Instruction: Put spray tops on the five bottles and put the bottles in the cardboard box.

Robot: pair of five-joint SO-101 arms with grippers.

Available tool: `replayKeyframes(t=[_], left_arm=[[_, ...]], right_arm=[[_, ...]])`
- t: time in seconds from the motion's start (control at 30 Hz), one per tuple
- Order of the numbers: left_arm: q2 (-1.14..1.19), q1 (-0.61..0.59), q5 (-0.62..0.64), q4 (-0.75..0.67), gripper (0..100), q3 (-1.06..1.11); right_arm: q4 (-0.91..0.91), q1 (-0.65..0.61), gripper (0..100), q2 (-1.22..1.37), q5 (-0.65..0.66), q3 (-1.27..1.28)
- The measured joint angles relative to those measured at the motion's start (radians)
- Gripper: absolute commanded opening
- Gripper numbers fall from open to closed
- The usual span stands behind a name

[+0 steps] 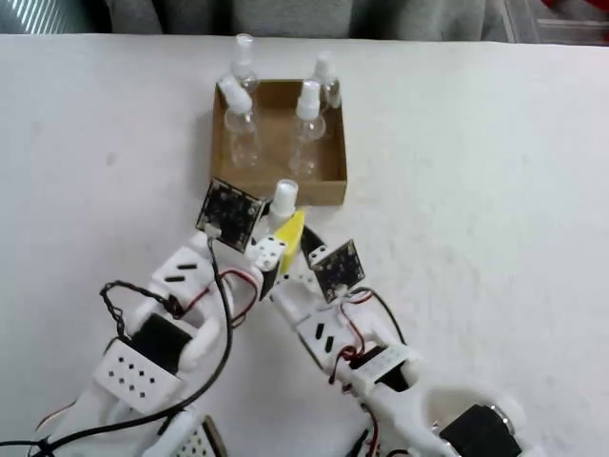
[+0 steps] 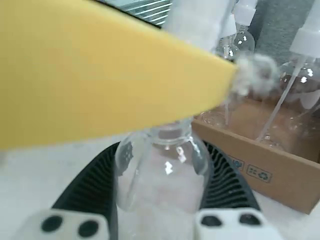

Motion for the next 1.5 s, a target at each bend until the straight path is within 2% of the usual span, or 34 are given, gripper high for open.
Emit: replayKeyframes(t=[0.33,0.97,1.03,1.2,1.5], left_arm=[[0.000,0.005,0.000,-0.149,6,0.084],[0.000,0.005,0.002,-0.155,7,0.084],[0.000,0.005,0.002,-0.155,9,0.084],[0.000,0.005,0.002,-0.155,23,0.091],[0.000,0.002,0.009,-0.155,24,0.110]], right_arm=[[0.000,0.015,1.7,0.002,0.000,0.000],[-0.003,0.023,1.7,0.000,0.003,0.000],[-0.003,0.035,1.7,0.000,0.003,0.000],[-0.003,0.043,1.7,0.000,0.003,0.000],[-0.003,0.055,1.7,0.000,0.003,0.000]])
